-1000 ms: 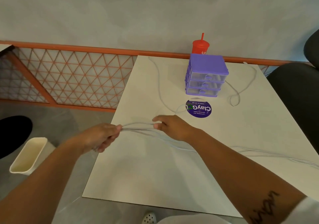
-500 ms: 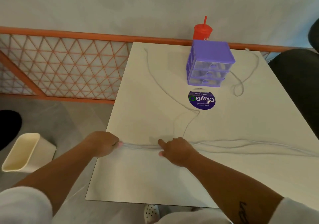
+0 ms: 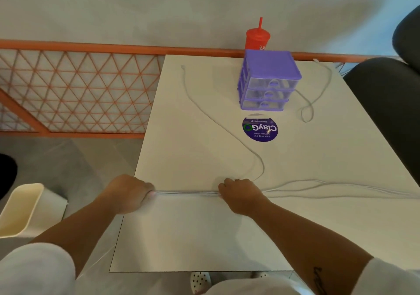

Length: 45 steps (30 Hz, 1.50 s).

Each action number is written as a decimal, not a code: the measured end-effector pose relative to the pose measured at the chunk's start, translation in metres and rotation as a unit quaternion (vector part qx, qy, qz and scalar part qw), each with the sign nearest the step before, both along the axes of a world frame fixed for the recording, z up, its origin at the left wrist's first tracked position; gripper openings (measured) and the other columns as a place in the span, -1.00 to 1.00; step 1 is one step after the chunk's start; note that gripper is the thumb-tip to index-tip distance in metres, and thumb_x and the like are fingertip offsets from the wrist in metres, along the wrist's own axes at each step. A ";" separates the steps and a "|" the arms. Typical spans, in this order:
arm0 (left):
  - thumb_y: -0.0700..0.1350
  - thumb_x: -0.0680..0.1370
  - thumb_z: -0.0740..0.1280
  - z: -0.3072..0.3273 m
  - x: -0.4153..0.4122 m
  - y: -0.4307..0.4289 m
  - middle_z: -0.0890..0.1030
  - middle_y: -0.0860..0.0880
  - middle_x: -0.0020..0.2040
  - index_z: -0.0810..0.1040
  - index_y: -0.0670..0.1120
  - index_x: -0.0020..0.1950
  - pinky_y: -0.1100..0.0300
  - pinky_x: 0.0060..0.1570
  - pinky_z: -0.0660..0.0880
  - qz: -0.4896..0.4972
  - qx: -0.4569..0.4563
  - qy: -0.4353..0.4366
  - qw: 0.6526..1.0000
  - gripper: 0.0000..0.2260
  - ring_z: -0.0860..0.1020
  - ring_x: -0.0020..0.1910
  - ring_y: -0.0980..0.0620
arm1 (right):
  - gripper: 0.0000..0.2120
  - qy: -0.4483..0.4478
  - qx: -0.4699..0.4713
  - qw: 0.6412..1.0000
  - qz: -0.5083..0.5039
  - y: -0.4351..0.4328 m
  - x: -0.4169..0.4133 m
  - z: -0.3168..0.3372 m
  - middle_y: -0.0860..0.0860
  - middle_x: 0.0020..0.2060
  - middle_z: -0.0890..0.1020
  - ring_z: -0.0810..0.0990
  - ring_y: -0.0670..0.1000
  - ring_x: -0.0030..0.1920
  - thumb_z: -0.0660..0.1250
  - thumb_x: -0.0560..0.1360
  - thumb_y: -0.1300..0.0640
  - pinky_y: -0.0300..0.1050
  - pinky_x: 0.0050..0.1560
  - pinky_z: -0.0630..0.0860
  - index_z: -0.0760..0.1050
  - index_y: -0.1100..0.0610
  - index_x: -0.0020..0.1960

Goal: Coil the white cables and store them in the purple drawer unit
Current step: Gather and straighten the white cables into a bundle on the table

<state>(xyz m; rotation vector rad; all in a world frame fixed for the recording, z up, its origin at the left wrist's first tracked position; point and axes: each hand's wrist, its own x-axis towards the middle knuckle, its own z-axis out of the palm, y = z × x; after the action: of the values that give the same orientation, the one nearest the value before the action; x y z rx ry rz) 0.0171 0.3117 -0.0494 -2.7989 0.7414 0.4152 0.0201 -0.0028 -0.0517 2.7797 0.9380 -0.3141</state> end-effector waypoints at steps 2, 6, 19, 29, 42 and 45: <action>0.17 0.60 -0.12 0.002 0.003 0.001 0.63 0.05 0.04 0.44 0.08 0.20 0.22 -0.11 0.39 0.021 0.006 0.021 1.000 -0.59 0.59 -0.01 0.00 | -0.69 -0.010 0.001 1.000 0.008 -0.009 -0.001 0.001 -0.03 -0.64 0.39 0.32 -0.03 -0.72 0.58 0.01 0.07 -0.30 -0.53 -0.04 0.47 0.07 -0.40; 0.14 0.62 -0.03 0.008 0.006 0.000 0.61 0.10 0.09 0.44 0.14 0.24 0.25 -0.05 0.37 0.047 0.007 0.037 0.998 -0.66 0.56 0.06 0.05 | -0.66 0.000 -0.002 1.000 0.019 -0.036 0.001 -0.002 -0.01 -0.69 0.36 0.32 -0.04 -0.75 0.57 -0.05 0.11 -0.32 -0.63 0.07 0.50 0.07 -0.36; 0.07 0.62 0.01 0.015 0.023 -0.016 0.53 0.05 0.18 0.49 0.04 0.19 0.15 0.14 0.36 0.183 0.024 0.184 0.965 -0.68 0.46 0.19 0.02 | -0.71 0.183 0.140 0.956 -0.183 -0.065 -0.001 0.012 0.11 0.12 0.54 0.49 0.14 0.12 0.02 0.60 -0.05 -0.11 0.01 0.34 0.34 0.06 0.22; 0.11 0.61 0.03 0.007 0.032 -0.019 0.48 0.00 0.27 0.43 -0.01 0.32 0.16 0.24 0.34 0.237 0.072 0.205 0.947 -0.61 0.43 0.27 0.00 | -0.69 0.213 0.284 0.876 -0.328 -0.138 0.031 0.073 -0.06 -0.48 0.45 0.38 -0.10 -0.40 0.31 0.49 0.11 -0.29 -0.30 0.31 0.38 0.07 -0.41; 0.14 0.59 0.03 0.012 0.024 -0.033 0.52 0.05 0.21 0.46 0.02 0.27 0.15 0.24 0.37 0.282 0.133 0.148 0.939 -0.62 0.46 0.23 0.03 | -0.66 0.164 0.131 0.910 -0.356 -0.152 0.013 0.016 -0.02 -0.17 0.46 0.44 0.04 -0.12 0.27 0.44 -0.19 -0.12 -0.18 0.35 0.26 0.06 -0.09; 0.12 0.58 0.03 0.009 0.020 -0.039 0.52 0.06 0.17 0.49 0.04 0.20 0.00 0.28 0.32 0.306 0.169 0.137 0.927 -0.66 0.46 0.21 0.01 | -0.69 0.184 0.133 0.928 -0.296 -0.163 0.007 0.015 0.02 -0.18 0.51 0.51 0.10 -0.09 0.20 0.49 -0.19 -0.10 -0.17 0.37 0.30 0.06 -0.08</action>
<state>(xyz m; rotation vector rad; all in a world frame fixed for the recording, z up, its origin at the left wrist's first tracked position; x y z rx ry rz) 0.0373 0.2722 -0.0401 -2.5985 -0.1875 0.9493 0.0274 -0.1653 -0.0369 3.2748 0.1625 -0.8794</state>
